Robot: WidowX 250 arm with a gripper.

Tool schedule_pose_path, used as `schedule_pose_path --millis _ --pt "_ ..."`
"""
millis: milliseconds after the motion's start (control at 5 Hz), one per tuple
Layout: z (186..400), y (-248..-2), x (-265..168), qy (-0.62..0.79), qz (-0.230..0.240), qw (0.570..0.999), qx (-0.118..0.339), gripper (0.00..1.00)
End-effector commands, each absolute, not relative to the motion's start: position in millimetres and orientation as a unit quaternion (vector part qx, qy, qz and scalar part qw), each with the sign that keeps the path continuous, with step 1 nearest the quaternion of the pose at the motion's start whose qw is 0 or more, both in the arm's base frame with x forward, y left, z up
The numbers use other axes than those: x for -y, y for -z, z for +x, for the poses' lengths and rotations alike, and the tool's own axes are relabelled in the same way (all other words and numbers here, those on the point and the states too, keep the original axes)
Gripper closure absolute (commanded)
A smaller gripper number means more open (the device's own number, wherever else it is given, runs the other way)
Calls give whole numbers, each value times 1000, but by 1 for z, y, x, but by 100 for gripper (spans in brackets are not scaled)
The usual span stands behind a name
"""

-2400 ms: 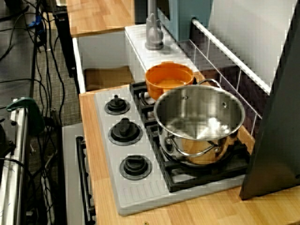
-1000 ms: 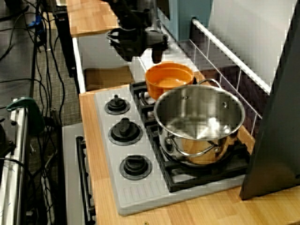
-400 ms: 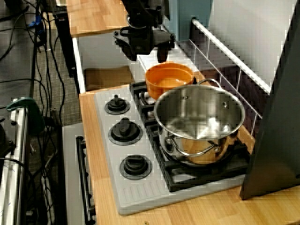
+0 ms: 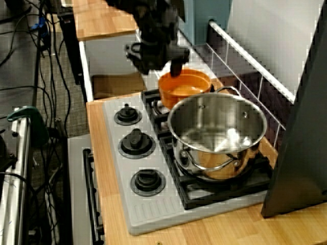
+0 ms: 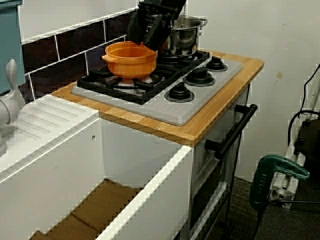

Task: Lift pot from stove

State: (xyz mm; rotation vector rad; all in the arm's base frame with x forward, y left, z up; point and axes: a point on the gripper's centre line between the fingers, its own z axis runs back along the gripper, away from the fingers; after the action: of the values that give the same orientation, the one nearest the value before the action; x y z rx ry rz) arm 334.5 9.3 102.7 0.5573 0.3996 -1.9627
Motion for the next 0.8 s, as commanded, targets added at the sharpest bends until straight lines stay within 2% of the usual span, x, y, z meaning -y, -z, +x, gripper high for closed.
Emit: schedule_pose_path --millis 0,200,600 --pt "332 -85 -23 815 240 495 -183 0" --pt "327 -77 -31 812 240 500 -179 100" --pt "323 -84 -36 815 236 500 -174 100"
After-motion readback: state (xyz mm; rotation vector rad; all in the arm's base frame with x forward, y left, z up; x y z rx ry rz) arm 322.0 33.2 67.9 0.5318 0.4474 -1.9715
